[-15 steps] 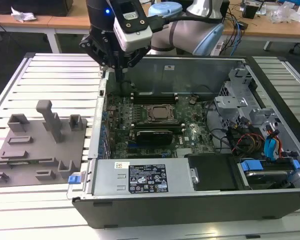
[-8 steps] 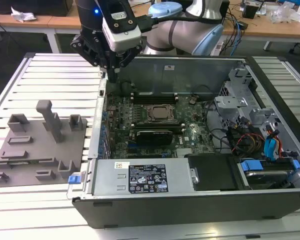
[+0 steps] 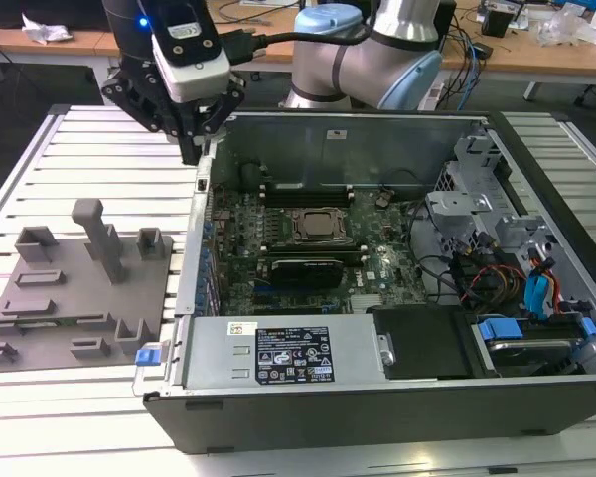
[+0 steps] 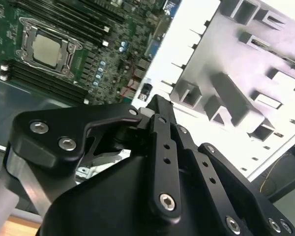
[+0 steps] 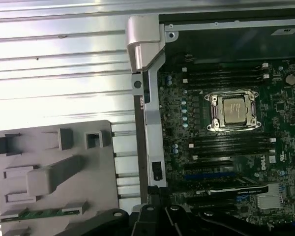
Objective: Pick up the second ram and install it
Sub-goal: 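Reach for the second ram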
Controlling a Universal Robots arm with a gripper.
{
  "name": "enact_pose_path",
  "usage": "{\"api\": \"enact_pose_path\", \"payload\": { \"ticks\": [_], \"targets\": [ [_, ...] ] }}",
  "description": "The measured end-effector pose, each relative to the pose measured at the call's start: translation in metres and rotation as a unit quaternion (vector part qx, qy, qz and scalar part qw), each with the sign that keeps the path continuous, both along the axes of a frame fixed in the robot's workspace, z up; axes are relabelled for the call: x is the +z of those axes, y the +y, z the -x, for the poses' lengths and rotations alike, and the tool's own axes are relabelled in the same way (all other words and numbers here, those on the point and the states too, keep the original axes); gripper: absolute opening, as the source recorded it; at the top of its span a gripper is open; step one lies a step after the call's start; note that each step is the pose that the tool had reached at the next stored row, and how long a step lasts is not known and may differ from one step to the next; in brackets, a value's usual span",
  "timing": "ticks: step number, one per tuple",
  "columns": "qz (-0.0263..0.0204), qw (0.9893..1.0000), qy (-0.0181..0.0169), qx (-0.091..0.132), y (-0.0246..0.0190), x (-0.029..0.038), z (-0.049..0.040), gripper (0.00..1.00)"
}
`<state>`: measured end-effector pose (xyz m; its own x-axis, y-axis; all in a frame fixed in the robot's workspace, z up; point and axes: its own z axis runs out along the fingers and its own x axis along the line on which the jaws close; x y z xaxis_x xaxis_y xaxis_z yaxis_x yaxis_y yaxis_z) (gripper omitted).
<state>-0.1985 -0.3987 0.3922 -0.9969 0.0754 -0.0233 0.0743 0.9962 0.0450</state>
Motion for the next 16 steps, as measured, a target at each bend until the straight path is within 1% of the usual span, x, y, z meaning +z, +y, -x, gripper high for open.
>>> {"api": "enact_pose_path", "payload": {
  "ticks": [1, 3, 4, 6, 8, 11, 14, 16],
  "targets": [
    [0.0000, 1.0000, 0.0000, 0.000, 0.0000, -0.0001, 0.0041, 0.11],
    [0.0000, 1.0000, 0.0000, 0.000, 0.0000, -0.0002, 0.0092, 0.11],
    [0.0000, 1.0000, 0.0000, 0.000, 0.0000, -0.0003, 0.0154, 0.11],
    [0.0000, 1.0000, 0.0000, 0.000, 0.0000, -0.0005, 0.0227, 0.11],
    [0.0000, 1.0000, 0.0000, 0.000, 0.0000, -0.0006, 0.0278, 0.11],
    [0.0000, 1.0000, 0.0000, 0.000, 0.0000, -0.0009, 0.0329, 0.11],
    [-0.0001, 1.0000, 0.0000, 0.000, 0.0000, -0.0013, 0.0437, 0.11],
    [0.0000, 1.0000, 0.0000, 0.000, 0.0000, -0.0016, 0.0483, 0.11]
  ]
}}
